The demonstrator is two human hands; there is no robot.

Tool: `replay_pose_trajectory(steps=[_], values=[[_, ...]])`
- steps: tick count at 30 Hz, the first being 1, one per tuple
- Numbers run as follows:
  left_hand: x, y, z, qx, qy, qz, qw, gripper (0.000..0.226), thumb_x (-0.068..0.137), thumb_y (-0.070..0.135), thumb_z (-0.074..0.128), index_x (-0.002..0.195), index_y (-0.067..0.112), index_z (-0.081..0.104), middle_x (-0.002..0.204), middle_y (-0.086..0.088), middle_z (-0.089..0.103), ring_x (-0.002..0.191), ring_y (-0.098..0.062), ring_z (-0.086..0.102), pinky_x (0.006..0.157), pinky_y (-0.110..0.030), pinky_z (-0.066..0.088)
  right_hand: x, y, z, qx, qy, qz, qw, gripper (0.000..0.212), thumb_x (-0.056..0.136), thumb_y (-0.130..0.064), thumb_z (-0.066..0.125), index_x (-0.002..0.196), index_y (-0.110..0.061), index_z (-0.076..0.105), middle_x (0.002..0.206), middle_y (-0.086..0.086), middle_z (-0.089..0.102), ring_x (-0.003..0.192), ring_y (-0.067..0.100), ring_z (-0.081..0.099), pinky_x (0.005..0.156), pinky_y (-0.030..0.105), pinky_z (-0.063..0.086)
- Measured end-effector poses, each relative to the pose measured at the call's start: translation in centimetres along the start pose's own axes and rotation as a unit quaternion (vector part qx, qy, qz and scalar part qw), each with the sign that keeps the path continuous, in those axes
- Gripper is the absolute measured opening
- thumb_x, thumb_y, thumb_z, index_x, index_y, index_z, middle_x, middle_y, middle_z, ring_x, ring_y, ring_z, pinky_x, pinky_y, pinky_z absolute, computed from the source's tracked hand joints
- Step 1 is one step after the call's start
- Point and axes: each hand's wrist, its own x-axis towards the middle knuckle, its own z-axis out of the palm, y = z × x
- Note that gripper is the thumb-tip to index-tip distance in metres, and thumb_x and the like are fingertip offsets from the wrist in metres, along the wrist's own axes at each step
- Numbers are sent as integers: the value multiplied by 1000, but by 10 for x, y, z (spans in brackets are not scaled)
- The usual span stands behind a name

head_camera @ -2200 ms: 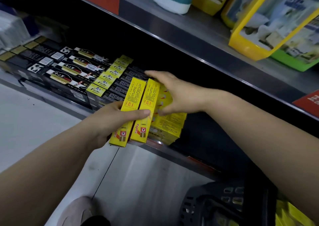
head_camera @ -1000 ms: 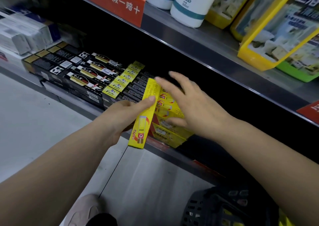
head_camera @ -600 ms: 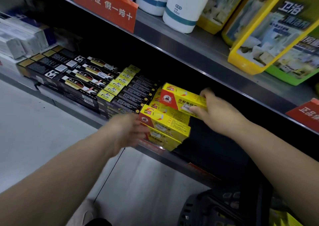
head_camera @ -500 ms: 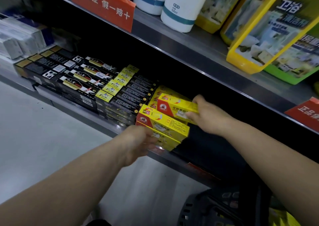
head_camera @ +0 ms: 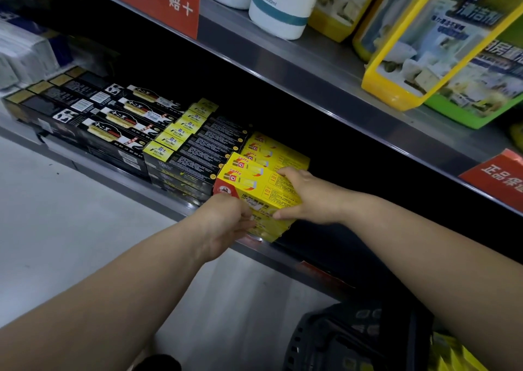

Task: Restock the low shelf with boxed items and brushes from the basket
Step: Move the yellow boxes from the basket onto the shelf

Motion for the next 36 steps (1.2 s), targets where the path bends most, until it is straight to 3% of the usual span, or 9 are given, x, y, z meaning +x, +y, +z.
replay_pose_trajectory(steps=[5, 9, 12, 15, 18, 21, 27, 31, 36], values=[[-28, 1, -11, 94, 21, 26, 995, 24, 91, 4, 52, 114, 2, 60, 115, -14, 65, 105, -26, 62, 77, -31, 46, -18, -9, -14, -13, 55, 4, 998, 91, 76, -48, 71, 146, -21, 19, 149, 10, 27, 134, 25, 34, 109, 34, 33], [-73, 16, -3, 212, 8, 86, 973, 25, 91, 8, 56, 114, 11, 64, 114, -8, 66, 106, -21, 61, 89, -33, 48, -78, -14, -33, 68, 152, -55, 984, 54, 80, -35, 72, 127, -25, 47, 130, 1, 47, 116, 16, 50, 98, 28, 42], [-117, 32, 27, 270, -34, 155, 950, 20, 92, 11, 52, 103, 19, 67, 101, 1, 71, 99, -16, 64, 90, -29, 49, -148, -5, -37, 138, 159, -98, 973, 45, 79, -32, 73, 117, -35, 50, 119, -9, 51, 103, 7, 55, 87, 21, 48], [-161, 34, 72, 347, -66, 233, 906, 20, 91, 10, 49, 87, 21, 66, 91, 2, 70, 84, -12, 62, 72, -14, 48, -218, 11, -29, 197, 160, -108, 961, 44, 77, -31, 74, 108, -47, 46, 116, -17, 52, 96, -1, 57, 85, 18, 49], [-192, 11, 117, 440, -107, 277, 848, 22, 89, 9, 52, 80, 25, 63, 94, -6, 72, 79, -17, 61, 69, -28, 50, -276, 39, -2, 224, 166, -81, 957, 43, 77, -29, 75, 106, -48, 48, 112, -21, 55, 94, -4, 58, 83, 15, 49], [-203, -26, 150, 522, -153, 287, 788, 14, 89, 17, 53, 89, 29, 62, 94, 3, 70, 84, -14, 64, 81, -32, 52, -315, 75, 35, 207, 151, -28, 966, 43, 79, -32, 72, 104, -54, 44, 115, -25, 50, 94, -8, 57, 83, 13, 48], [-194, -104, 201, 564, -210, 237, 763, 15, 91, 21, 54, 100, 20, 66, 89, 8, 65, 85, -12, 62, 70, -21, 48, -342, 169, 131, 242, 97, 150, 954, 40, 81, -32, 72, 115, -33, 51, 126, -8, 49, 102, 9, 55, 84, 26, 48], [-181, -128, 213, 579, -218, 238, 749, 12, 89, 20, 56, 95, 22, 66, 84, 13, 63, 80, -6, 60, 73, -20, 47, -331, 197, 177, 128, -8, 183, 975, 61, 82, -36, 70, 135, -21, 43, 134, 4, 45, 118, 20, 49, 87, 24, 41], [-170, -138, 211, 597, -218, 212, 743, 8, 88, 25, 58, 89, 30, 65, 84, 13, 64, 82, -4, 61, 79, -25, 51, -305, 183, 204, -26, -29, 184, 982, 63, 83, -44, 63, 138, -25, 38, 133, 5, 48, 118, 27, 51, 91, 43, 48]])
